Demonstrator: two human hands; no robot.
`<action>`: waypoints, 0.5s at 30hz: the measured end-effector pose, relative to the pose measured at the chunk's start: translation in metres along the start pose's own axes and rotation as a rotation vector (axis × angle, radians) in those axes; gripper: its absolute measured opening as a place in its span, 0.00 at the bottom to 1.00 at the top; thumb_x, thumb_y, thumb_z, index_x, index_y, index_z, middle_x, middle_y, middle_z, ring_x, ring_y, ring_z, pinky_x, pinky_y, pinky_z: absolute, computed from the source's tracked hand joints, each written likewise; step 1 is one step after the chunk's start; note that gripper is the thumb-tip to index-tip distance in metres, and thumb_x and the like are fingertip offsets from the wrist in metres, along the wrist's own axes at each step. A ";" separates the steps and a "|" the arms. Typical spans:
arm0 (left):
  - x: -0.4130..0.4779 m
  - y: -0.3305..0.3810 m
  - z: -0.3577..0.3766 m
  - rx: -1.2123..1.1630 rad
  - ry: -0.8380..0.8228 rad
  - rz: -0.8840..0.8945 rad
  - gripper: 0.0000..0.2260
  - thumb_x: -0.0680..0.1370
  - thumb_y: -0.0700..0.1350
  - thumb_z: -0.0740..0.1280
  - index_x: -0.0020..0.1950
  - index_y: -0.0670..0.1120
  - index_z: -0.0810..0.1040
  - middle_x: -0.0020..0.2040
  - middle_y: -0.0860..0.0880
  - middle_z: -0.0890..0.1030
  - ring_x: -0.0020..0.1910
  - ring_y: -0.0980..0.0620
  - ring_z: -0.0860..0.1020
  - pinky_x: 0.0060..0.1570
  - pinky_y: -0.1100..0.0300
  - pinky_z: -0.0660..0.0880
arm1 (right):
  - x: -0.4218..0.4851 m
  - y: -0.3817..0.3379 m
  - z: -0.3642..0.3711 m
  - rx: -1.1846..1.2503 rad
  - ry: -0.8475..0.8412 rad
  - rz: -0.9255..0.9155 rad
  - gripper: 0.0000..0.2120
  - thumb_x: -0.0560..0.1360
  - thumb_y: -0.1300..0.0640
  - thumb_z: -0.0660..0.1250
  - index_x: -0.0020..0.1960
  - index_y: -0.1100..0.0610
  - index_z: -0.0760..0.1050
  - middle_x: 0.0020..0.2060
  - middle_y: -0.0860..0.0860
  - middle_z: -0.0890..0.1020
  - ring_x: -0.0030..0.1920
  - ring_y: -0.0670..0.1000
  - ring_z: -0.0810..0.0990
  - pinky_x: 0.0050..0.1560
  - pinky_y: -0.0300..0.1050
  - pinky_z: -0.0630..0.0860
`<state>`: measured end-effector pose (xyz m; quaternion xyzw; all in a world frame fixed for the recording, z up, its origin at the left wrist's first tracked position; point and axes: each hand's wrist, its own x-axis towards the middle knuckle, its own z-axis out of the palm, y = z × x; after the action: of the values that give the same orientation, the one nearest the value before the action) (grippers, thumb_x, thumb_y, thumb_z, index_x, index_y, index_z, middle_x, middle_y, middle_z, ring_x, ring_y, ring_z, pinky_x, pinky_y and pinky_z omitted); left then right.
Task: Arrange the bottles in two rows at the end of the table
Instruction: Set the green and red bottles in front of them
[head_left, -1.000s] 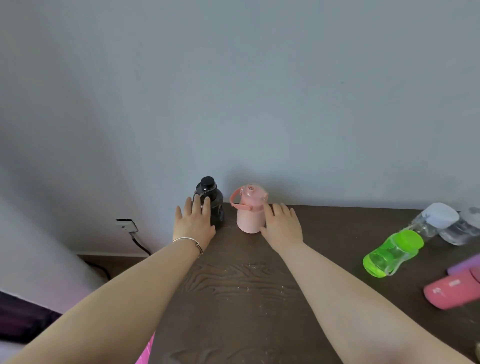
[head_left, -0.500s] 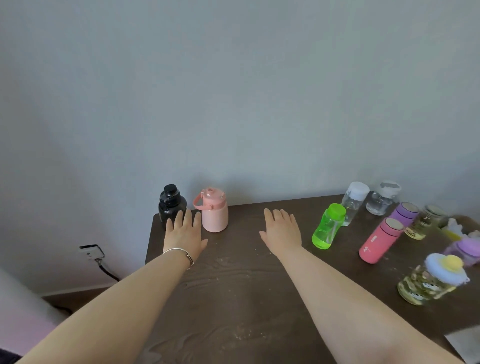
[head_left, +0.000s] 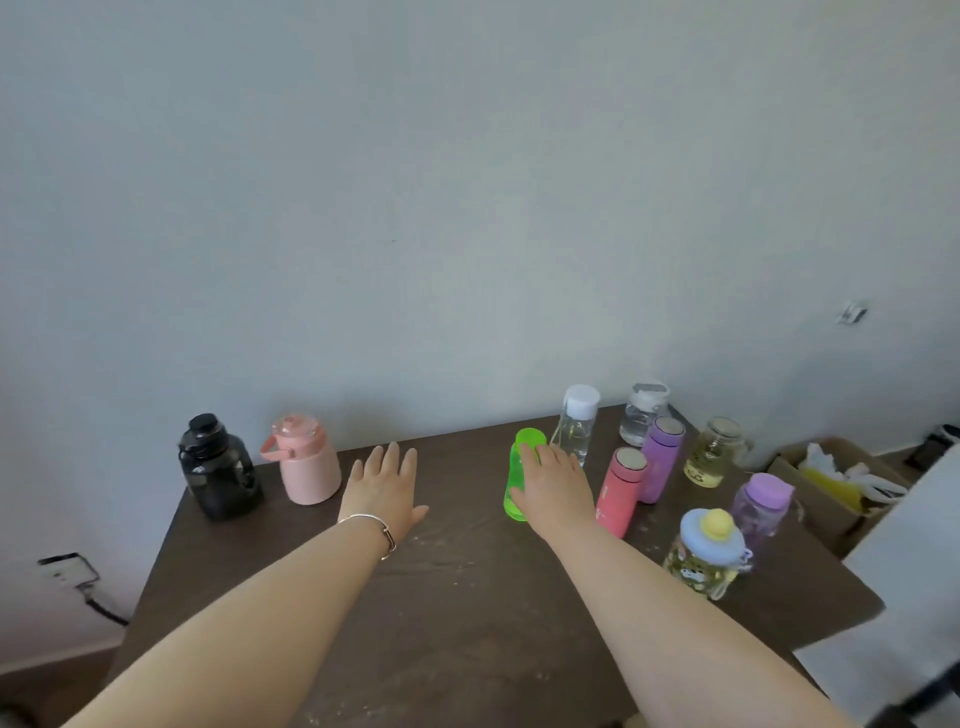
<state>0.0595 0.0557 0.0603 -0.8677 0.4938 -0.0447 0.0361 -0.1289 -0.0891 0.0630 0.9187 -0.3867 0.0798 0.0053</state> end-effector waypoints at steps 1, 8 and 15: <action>0.005 0.020 -0.002 0.005 0.004 0.010 0.38 0.77 0.62 0.61 0.79 0.46 0.48 0.79 0.44 0.52 0.77 0.44 0.51 0.74 0.46 0.53 | -0.002 0.016 -0.001 -0.001 0.007 -0.001 0.30 0.79 0.45 0.62 0.76 0.56 0.60 0.69 0.54 0.71 0.71 0.57 0.66 0.71 0.54 0.62; 0.031 0.118 -0.007 0.006 0.007 0.031 0.38 0.77 0.61 0.61 0.79 0.47 0.48 0.79 0.44 0.52 0.78 0.44 0.51 0.74 0.46 0.53 | -0.008 0.107 0.007 0.040 -0.024 0.026 0.31 0.78 0.44 0.63 0.76 0.56 0.60 0.70 0.54 0.70 0.72 0.57 0.65 0.70 0.53 0.63; 0.054 0.150 -0.004 -0.017 -0.023 0.018 0.38 0.76 0.62 0.61 0.79 0.47 0.48 0.79 0.44 0.52 0.77 0.44 0.51 0.74 0.47 0.53 | -0.001 0.160 0.015 0.064 -0.044 0.114 0.32 0.78 0.44 0.64 0.76 0.56 0.59 0.72 0.55 0.68 0.72 0.57 0.66 0.71 0.54 0.63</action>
<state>-0.0416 -0.0669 0.0500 -0.8640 0.5013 -0.0300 0.0346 -0.2410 -0.2017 0.0396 0.8964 -0.4357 0.0720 -0.0370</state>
